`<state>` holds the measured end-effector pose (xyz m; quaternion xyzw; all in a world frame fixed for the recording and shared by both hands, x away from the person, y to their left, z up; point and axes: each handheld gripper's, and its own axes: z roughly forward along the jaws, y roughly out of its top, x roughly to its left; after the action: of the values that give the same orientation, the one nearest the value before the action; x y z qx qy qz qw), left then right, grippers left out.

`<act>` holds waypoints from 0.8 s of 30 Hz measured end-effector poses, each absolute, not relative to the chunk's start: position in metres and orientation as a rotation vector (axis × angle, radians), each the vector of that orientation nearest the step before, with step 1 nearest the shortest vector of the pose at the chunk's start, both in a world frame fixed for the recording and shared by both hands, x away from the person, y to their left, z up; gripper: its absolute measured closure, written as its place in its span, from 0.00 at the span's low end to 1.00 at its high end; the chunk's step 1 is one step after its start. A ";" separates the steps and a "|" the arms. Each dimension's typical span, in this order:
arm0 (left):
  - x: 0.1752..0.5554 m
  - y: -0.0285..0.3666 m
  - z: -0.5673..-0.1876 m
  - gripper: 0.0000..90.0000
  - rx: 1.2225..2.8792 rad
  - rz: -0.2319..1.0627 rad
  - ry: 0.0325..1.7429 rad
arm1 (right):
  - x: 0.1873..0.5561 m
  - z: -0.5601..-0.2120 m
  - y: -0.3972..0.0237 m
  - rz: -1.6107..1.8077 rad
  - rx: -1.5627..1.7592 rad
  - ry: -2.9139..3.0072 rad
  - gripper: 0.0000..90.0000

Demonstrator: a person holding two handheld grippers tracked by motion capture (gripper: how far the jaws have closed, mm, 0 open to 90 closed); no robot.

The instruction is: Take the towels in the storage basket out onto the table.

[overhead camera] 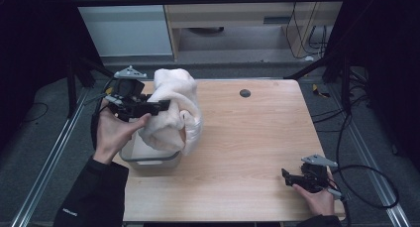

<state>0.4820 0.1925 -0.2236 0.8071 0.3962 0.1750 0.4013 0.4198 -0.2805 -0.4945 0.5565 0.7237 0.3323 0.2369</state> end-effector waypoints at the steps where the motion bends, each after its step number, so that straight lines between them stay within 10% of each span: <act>1: 0.482 0.190 -0.224 0.65 2.044 0.441 0.998 | 0.420 -0.495 -0.281 0.910 1.524 1.984 0.10; 24: 0.489 0.140 -0.233 0.64 2.103 0.390 0.906 | 0.420 -0.495 -0.281 0.910 1.508 1.991 0.10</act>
<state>0.4892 0.1397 -0.2325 0.8305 0.3578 0.1541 0.3982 0.4201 -0.2806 -0.4950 0.5508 0.7273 0.3323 0.2391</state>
